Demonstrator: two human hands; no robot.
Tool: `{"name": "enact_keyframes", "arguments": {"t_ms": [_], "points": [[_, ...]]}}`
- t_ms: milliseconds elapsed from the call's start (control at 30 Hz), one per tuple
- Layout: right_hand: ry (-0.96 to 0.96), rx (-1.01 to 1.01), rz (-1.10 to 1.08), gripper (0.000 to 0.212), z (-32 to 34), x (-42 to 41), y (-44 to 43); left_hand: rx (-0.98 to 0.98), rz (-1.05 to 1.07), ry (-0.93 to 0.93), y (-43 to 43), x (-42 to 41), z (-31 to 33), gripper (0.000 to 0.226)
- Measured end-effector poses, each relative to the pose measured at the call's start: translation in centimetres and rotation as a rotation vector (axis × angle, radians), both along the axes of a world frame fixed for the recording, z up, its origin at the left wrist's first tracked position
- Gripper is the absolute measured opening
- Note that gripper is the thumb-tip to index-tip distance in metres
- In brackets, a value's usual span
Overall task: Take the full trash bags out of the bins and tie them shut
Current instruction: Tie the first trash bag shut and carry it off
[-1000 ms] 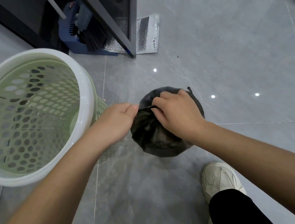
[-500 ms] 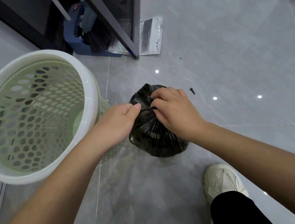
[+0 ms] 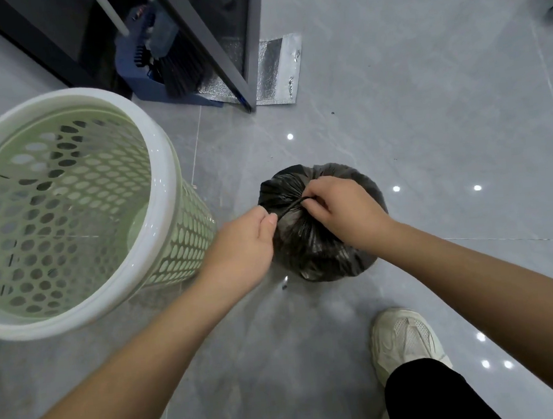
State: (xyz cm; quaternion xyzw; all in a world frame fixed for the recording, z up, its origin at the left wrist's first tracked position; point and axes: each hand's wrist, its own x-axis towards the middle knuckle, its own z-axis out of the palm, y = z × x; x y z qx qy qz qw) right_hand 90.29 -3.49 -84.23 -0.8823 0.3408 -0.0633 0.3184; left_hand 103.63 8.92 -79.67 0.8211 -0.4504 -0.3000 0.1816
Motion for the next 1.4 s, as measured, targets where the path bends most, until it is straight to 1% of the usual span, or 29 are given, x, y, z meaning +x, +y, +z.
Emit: {"name": "enact_keyframes", "arguments": {"t_ms": [100, 200, 267, 333, 367, 400, 433, 500, 567, 600, 700, 733, 767, 867, 933, 1033, 1100, 1167, 1233, 1267, 1333, 1400], "points": [[-0.030, 0.279, -0.133, 0.015, 0.6, -0.1, -0.5, 0.024, -0.146, -0.147, 0.8, -2.5, -1.9, 0.023], [-0.039, 0.573, -0.248, 0.016, 1.4, -0.2, -0.5, 0.001, -0.294, -0.275, 1.2, -4.2, -3.2, 0.016], [-0.064, 0.838, -0.380, 0.015, 1.8, -0.2, -0.6, 0.006, -0.404, -0.390, 1.2, -4.7, -4.1, 0.021], [-0.077, 1.171, -0.539, 0.013, 2.1, 0.0, -0.5, -0.020, -0.450, -0.478, 1.3, -4.6, -4.9, 0.022], [-0.066, 1.285, -0.599, 0.014, 2.2, 0.0, -0.5, -0.025, -0.466, -0.508, 1.4, -4.5, -5.4, 0.022], [-0.043, 1.338, -0.623, 0.016, 2.2, 0.0, -0.4, -0.017, -0.489, -0.518, 1.4, -4.5, -5.5, 0.024], [-0.015, 1.342, -0.608, 0.017, 2.3, -0.1, -0.4, -0.005, -0.509, -0.516, 1.4, -4.5, -5.6, 0.026], [0.042, 1.253, -0.489, 0.017, 2.4, -0.4, -0.4, 0.013, -0.560, -0.471, 1.6, -4.7, -5.5, 0.033], [0.098, 1.046, -0.308, 0.016, 2.9, -0.9, -0.4, -0.025, -0.541, -0.375, 2.0, -4.3, -5.4, 0.046], [0.139, 0.869, -0.204, 0.017, 3.1, -1.2, -0.4, -0.074, -0.491, -0.308, 2.1, -4.0, -5.0, 0.046], [0.306, 0.228, 0.118, 0.021, 3.5, -1.9, 0.0, -0.204, -0.316, -0.177, 1.8, -2.5, -3.7, 0.042], [0.343, 0.066, 0.186, 0.023, 3.4, -2.1, 0.3, -0.218, -0.237, -0.135, 1.3, -1.9, -3.5, 0.042], [0.354, -0.043, 0.235, 0.023, 3.2, -2.4, 0.6, -0.217, -0.149, -0.075, 0.7, -1.4, -3.5, 0.042], [0.308, -0.266, 0.371, 0.019, 2.0, -3.5, 1.4, -0.155, 0.088, 0.216, -1.4, -0.2, -3.3, 0.036], [0.213, -0.347, 0.400, 0.027, 1.2, -4.5, 1.3, -0.096, 0.132, 0.315, -2.1, 0.3, -3.4, 0.032], [0.126, -0.414, 0.430, 0.036, 0.5, -5.7, 0.8, -0.018, 0.164, 0.462, -2.6, 0.3, -3.4, 0.027], [0.073, -0.413, 0.479, 0.030, 0.2, -6.5, 0.5, 0.025, 0.189, 0.593, -3.1, -0.2, -3.3, 0.019], [0.027, -0.397, 0.538, 0.023, 0.1, -6.9, 0.3, 0.028, 0.237, 0.748, -3.6, -1.0, -3.0, 0.009], [-0.017, -0.399, 0.603, 0.022, -0.1, -7.1, 0.4, 0.007, 0.275, 0.892, -4.0, -1.7, -2.8, 0.020], [-0.038, -0.400, 0.637, 0.020, -0.1, -7.1, 0.5, 0.013, 0.265, 0.927, -4.2, -1.9, -2.8, 0.028], [-0.070, -0.407, 0.694, 0.017, -0.1, -7.0, 0.9, 0.080, 0.179, 0.912, -4.6, -2.3, -2.9, 0.039], [-0.075, -0.420, 0.736, 0.017, -0.1, -7.0, 1.2, 0.154, 0.086, 0.893, -4.8, -2.5, -3.1, 0.040]]}}
